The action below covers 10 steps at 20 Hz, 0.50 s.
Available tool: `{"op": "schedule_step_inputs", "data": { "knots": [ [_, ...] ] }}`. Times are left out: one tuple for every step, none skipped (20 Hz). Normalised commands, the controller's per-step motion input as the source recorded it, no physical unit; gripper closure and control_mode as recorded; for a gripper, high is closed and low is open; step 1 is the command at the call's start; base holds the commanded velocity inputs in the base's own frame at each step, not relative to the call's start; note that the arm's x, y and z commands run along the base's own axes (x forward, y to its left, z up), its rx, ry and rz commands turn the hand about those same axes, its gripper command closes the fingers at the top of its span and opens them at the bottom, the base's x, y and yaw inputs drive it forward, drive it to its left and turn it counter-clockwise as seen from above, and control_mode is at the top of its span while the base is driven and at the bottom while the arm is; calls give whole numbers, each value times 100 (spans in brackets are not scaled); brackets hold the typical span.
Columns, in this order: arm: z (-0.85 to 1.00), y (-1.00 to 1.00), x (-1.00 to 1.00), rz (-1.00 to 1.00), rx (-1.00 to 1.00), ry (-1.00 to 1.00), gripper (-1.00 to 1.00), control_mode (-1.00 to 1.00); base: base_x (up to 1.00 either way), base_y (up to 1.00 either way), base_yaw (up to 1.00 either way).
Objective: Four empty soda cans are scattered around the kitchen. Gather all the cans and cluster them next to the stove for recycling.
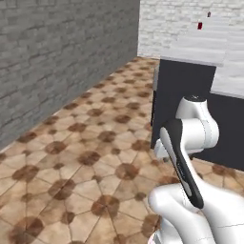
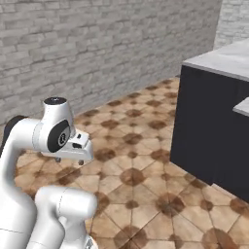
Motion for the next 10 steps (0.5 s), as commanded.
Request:
{"op": "schedule_step_inputs", "data": {
  "knots": [
    [0, 0, 0, 0, 0, 0, -100, 100, 99, 84, -41],
    [0, 0, 0, 0, 0, 0, -100, 100, 100, 84, -41],
    [0, 0, 0, 0, 0, 0, -100, 100, 100, 89, -41],
    [0, 0, 0, 0, 0, 0, -100, 100, 100, 91, -41],
    [0, 0, 0, 0, 0, 0, -100, 100, 100, 85, -43],
    [0, 0, 0, 0, 0, 0, -100, 100, 100, 85, -43],
    [0, 0, 0, 0, 0, 0, -100, 100, 98, 85, -43],
    [0, 0, 0, 0, 0, 0, -100, 100, 93, 86, -43],
    [0, 0, 0, 0, 0, 0, -100, 100, 93, 88, -44],
    [0, 0, 0, 0, 0, 0, -100, 100, 91, 90, -44]
  ]
}}
